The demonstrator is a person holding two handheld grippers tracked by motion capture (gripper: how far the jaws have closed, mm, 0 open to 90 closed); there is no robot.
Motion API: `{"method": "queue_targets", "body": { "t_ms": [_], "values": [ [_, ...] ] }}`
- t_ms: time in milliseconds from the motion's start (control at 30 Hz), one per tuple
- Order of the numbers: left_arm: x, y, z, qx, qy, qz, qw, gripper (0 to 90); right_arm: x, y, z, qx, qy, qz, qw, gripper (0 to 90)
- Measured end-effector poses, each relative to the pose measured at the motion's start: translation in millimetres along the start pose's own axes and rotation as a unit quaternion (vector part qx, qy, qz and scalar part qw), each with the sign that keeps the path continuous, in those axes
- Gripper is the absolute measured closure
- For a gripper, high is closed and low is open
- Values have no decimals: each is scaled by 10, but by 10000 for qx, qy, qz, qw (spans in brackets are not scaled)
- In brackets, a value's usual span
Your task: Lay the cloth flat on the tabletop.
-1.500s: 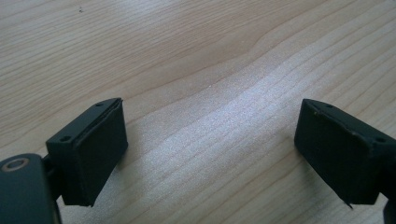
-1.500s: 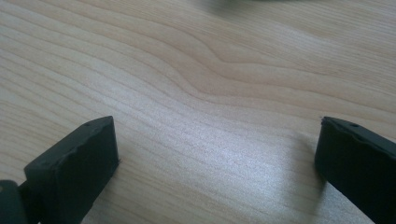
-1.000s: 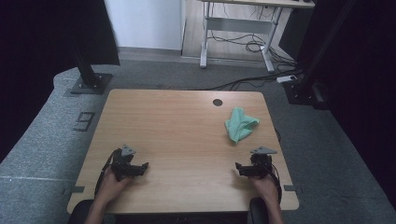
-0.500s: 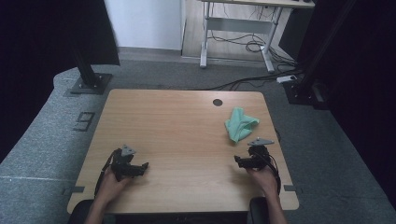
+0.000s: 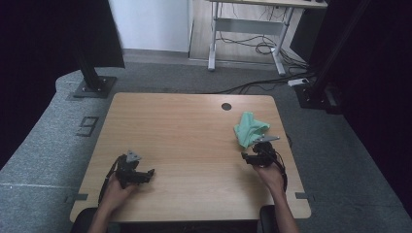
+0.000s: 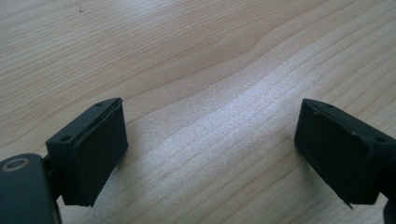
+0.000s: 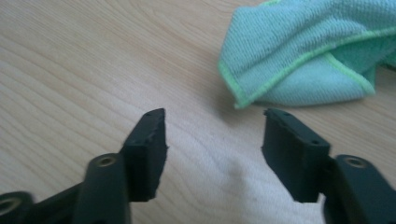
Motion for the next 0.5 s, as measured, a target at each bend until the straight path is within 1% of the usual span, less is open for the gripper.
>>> {"method": "queue_targets", "body": {
  "t_ms": [67,300,500],
  "values": [
    [0,0,0,-2,2,0,10000,92,28,16,-31,12,-29,3,10000,443],
    [-1,0,1,2,-6,3,10000,93,119,65,-128,-123,-31,69,9999,459],
    [-1,-1,1,7,-6,1,10000,93,209,113,-175,-96,-34,112,9999,476]
  ]
}}
Point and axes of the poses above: each handheld gripper's, and its own axes: x roughly forward along the jaws, z roughly out of its underside, y roughly to its right, the point moved 10 cm from there along x, roughly forward along the jaws, and after that the axes turned 6 degrees about y, right-handed, at the moved point
